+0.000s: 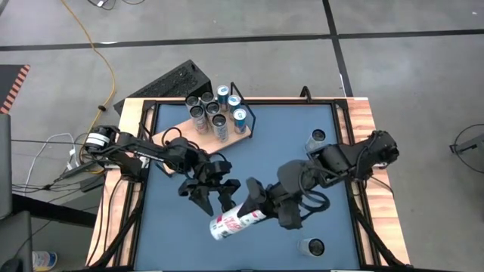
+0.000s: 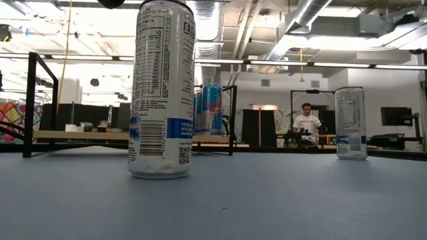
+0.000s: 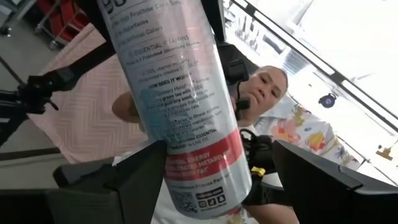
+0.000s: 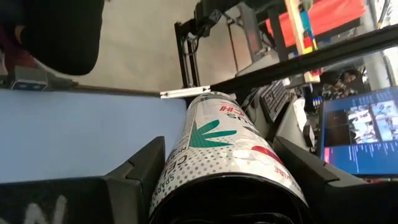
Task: Place canned beverage on shelf
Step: Put the white and pink soda can on the shelf aligned with the other white and pink soda cans
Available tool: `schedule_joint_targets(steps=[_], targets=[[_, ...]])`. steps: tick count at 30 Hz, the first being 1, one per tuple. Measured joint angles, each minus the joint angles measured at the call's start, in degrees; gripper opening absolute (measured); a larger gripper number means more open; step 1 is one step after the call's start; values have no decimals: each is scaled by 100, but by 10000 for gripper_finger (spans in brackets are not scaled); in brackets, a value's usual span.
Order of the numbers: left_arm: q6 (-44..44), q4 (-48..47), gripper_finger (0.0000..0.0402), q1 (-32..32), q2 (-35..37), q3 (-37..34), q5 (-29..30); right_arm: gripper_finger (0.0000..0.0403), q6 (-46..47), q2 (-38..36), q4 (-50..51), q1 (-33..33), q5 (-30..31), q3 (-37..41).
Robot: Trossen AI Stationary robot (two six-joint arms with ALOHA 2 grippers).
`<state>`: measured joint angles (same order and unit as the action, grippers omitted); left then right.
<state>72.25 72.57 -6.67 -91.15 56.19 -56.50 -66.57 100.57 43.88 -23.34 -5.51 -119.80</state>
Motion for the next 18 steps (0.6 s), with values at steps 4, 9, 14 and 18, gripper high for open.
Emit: schedule_joint_targets(steps=[4,9,14,18], targets=[[-15,-30,284,-14,0,107,-53,236,-8,-11,-62,225,-494,-9],[-213,-231,284,-19,0,111,-22,236,6,-11,-79,393,-678,-7],[-461,-623,284,10,11,120,26,236,-35,0,-107,508,-793,-3],[-443,-561,284,-9,11,120,85,237,124,0,-57,575,-849,-3]])
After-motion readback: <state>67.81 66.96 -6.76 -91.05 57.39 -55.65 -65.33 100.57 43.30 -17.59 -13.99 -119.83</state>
